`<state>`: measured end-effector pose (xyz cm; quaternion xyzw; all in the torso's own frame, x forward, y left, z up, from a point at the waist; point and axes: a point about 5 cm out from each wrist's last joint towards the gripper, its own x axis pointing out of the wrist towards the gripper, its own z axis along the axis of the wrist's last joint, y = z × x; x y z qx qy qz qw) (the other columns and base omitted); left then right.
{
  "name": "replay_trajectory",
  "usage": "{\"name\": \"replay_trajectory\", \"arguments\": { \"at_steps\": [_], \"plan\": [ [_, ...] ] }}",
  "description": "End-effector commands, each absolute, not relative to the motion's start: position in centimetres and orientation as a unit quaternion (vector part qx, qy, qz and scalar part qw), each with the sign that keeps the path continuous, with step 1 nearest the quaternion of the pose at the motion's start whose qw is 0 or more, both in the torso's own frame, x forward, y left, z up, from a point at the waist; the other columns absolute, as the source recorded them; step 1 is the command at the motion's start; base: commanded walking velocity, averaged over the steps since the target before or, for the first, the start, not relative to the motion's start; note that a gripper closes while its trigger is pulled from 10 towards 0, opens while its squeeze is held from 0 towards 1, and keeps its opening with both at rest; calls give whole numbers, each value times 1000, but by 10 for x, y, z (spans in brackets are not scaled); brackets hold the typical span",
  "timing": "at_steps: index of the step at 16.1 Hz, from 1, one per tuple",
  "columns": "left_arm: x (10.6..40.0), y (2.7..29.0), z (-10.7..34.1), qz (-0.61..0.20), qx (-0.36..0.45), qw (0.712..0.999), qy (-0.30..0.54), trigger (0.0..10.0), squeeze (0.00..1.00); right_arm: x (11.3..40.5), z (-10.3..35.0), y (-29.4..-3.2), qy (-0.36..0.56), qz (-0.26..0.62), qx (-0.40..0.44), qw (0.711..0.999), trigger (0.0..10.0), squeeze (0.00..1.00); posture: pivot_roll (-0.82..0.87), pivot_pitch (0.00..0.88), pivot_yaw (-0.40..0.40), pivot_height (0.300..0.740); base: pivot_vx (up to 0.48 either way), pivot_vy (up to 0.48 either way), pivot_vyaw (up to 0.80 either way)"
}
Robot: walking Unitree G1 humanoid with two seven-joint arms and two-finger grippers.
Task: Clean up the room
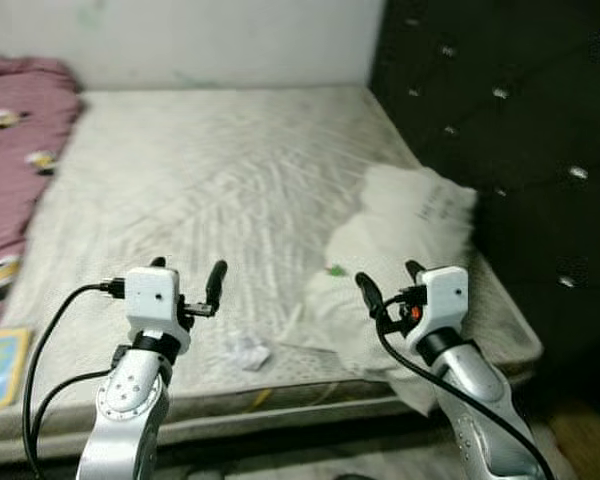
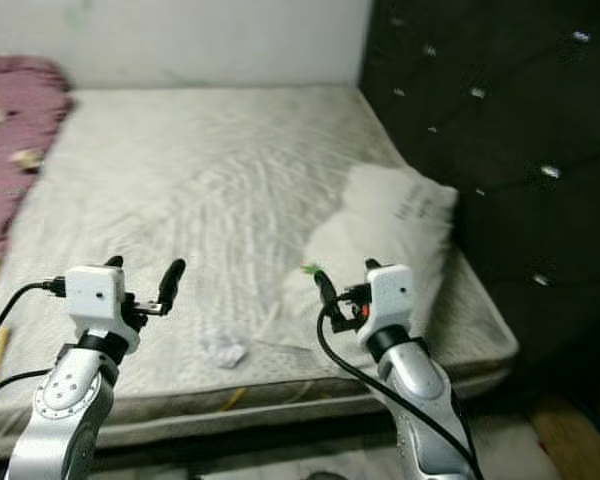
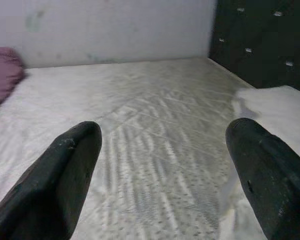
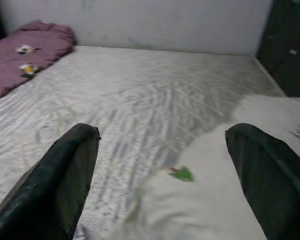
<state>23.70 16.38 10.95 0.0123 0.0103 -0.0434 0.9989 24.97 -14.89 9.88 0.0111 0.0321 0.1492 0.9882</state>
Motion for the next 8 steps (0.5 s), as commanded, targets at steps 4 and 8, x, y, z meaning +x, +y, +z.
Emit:
{"name": "replay_trajectory", "arguments": {
  "at_steps": [4,8],
  "plan": [
    [237,168,107,-34,4,999,22,10000,0,252,103,-146,25,150,13,988,10000,0,-26,60,-53,740,0,480,0],
    [238,170,110,-27,18,999,14,10000,0,253,103,-147,24,147,13,989,10000,0,-27,61,-53,740,0,480,0]
  ]
}}
